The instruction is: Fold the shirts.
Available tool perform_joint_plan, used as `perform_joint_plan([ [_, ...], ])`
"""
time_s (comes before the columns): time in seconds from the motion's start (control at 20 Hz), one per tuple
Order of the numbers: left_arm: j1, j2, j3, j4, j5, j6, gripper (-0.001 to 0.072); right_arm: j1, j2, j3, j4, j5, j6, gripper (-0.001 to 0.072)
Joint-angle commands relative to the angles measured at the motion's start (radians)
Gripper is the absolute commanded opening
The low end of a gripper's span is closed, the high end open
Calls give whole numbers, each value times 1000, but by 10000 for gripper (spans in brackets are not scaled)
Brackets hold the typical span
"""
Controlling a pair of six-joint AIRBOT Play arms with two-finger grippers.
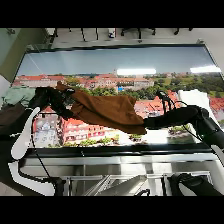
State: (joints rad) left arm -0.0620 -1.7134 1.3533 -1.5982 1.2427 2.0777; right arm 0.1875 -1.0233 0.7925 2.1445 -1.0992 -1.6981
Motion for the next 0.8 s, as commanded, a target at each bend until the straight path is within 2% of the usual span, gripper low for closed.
perform_joint_plan([
  [0.0, 4, -32, 52, -4, 29, 0, 21, 1, 0, 0, 4, 1, 0, 16],
  [0.1, 3, -9, 72, -65, 64, 0, 20, 1, 3, 1, 29, 20, 0, 15],
  [0.15, 4, 14, 88, -143, 88, 0, 20, 1, 8, 5, 51, 42, -1, 15],
  [0.3, 45, 169, 207, -604, 199, -1, 20, -48, 64, 143, 245, 57, -118, 15],
  [0.4, 97, 327, 354, -909, 168, -68, 20, -130, 133, 375, 329, 65, -162, 14],
  [0.45, 121, 410, 447, -975, 97, -112, 20, -173, 158, 522, 328, 70, -166, 15],
  [0.5, 140, 506, 555, -971, -24, -179, 20, -218, 175, 690, 328, 74, -174, 15],
  [0.55, 153, 595, 643, -953, -147, -210, 20, -253, 185, 835, 327, 80, -177, 14],
  [0.65, 169, 772, 742, -904, -372, -225, 20, -306, 196, 1101, 308, 93, -176, 15],
  [0.75, 195, 912, 743, -839, -505, -228, 20, -332, 197, 1280, 290, 96, -177, 15],
])
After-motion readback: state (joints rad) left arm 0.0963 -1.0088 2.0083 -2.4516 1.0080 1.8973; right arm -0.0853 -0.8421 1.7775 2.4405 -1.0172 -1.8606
